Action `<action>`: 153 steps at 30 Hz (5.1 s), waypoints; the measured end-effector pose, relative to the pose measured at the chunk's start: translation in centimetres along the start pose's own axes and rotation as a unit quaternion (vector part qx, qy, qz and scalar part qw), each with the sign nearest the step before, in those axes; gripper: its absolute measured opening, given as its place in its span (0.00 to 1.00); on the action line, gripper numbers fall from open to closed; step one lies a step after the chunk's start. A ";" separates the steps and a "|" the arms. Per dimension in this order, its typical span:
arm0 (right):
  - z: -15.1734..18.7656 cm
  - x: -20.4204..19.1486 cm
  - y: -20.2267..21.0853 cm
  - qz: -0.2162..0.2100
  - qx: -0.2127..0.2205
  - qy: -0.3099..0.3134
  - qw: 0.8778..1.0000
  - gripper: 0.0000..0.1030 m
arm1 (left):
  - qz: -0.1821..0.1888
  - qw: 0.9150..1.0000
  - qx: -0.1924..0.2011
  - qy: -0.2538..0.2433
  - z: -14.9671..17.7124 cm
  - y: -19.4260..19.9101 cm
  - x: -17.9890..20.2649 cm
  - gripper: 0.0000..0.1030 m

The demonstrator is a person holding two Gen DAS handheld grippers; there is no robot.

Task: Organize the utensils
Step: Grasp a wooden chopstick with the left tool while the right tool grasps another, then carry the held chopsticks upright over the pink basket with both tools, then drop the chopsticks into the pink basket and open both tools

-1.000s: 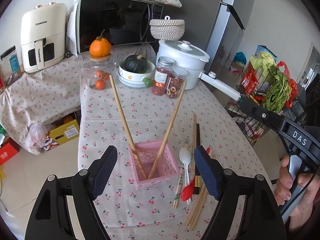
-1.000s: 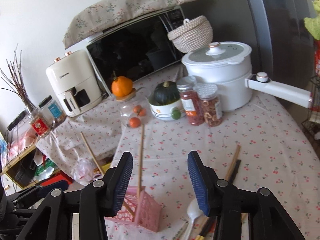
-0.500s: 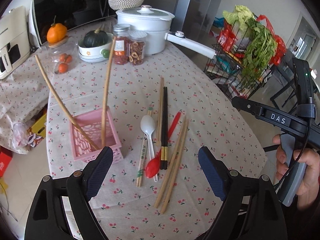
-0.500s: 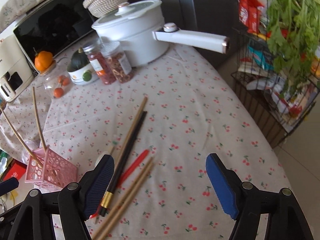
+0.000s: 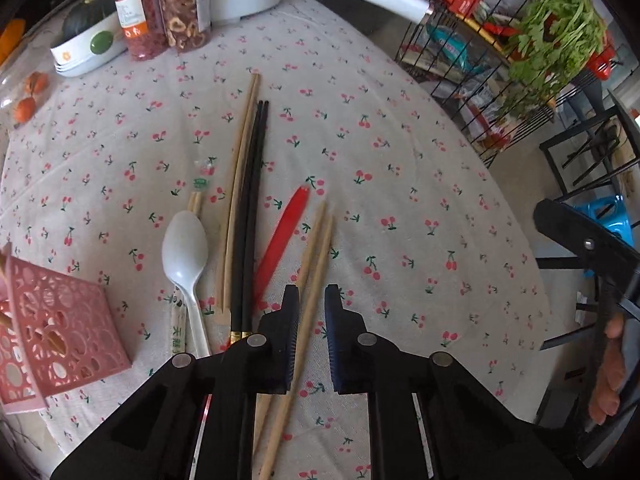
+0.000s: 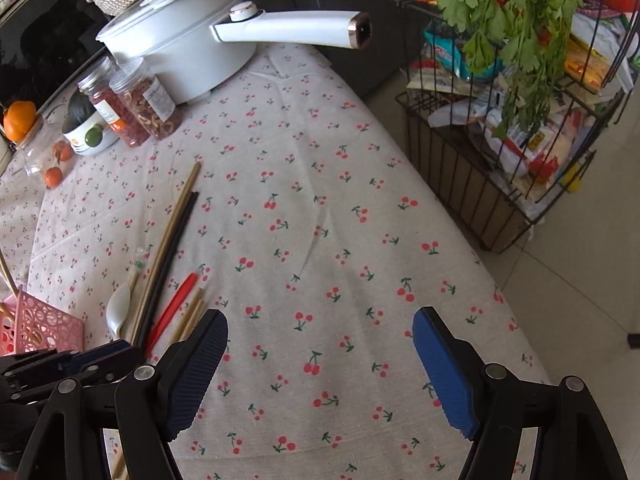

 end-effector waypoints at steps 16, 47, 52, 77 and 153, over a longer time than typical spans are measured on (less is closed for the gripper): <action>0.2 -0.9 -0.6 -0.006 -0.014 0.019 1.000 0.79 | -0.069 0.996 -0.022 -0.051 -1.0 -3.9 0.8 0.08; 3.3 -7.9 -7.9 -0.027 -0.095 0.021 0.995 0.79 | -0.019 0.980 0.195 0.027 7.0 15.4 -8.5 0.06; 4.5 -9.5 -10.9 -0.029 -0.125 0.022 0.992 0.75 | -0.020 0.978 0.206 0.034 7.7 16.3 -9.7 0.06; 4.2 -8.9 -4.7 -0.067 -0.050 0.040 0.996 0.05 | -0.013 0.972 0.231 0.050 8.7 18.4 -11.0 0.06; -2.1 -23.6 4.6 -0.247 0.203 0.127 0.939 0.49 | -0.064 0.919 0.334 0.198 6.3 19.7 -19.5 0.75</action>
Point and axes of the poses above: each gripper's, at about its wrist camera, not at the fingertips, and y roughly against the way its jaws point, x to its right, z to its underside, the point moved 6 cm from there along -y, roughly the way its jaws point, and after that the axes turned 10 degrees about -z, right-handed, at the moved point
